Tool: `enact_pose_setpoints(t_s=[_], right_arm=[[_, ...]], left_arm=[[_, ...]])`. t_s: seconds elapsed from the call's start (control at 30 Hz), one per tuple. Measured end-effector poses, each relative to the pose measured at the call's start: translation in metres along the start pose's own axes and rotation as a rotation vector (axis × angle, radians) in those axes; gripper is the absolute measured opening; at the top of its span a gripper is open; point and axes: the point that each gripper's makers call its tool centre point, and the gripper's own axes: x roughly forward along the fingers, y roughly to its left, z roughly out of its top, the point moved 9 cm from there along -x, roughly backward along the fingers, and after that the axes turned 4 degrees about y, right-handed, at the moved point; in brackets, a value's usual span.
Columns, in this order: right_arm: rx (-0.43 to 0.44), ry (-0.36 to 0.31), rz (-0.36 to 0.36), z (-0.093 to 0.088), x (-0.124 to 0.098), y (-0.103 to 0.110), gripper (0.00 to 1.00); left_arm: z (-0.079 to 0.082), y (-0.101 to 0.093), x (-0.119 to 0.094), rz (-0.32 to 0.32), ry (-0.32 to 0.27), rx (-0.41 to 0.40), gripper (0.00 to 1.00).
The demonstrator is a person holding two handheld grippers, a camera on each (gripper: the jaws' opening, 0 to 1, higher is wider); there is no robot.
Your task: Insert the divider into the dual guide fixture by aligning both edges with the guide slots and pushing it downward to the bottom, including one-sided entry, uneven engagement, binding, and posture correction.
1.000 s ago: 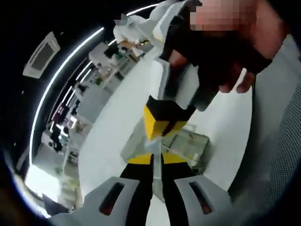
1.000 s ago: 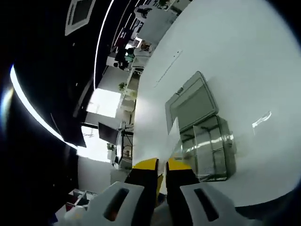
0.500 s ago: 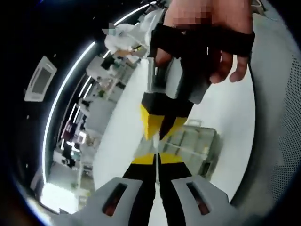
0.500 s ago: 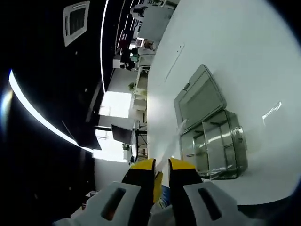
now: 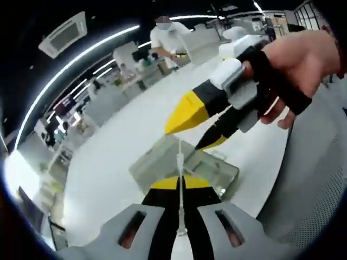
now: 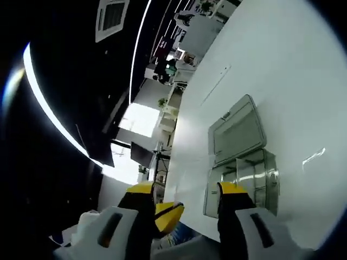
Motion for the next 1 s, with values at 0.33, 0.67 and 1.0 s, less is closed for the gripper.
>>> enact_pose_setpoints(t_s=[0.33, 0.67, 1.0], right_arm=[[-0.024, -0.069, 0.012, 0.0051, -0.0023, 0.0009, 0.5], [0.024, -0.11, 0.052, 0.0064, -0.0045, -0.0013, 0.43], [0.032, -0.13, 0.018, 0.0087, -0.0072, -0.0031, 0.33]], left_arm=[[0.0021, -0.007, -0.0009, -0.11, -0.056, -0.145, 0.0], [0.0017, -0.01, -0.0019, -0.19, -0.101, -0.257, 0.0], [0.0023, -0.0091, -0.0005, -0.224, -0.124, -0.305, 0.0]])
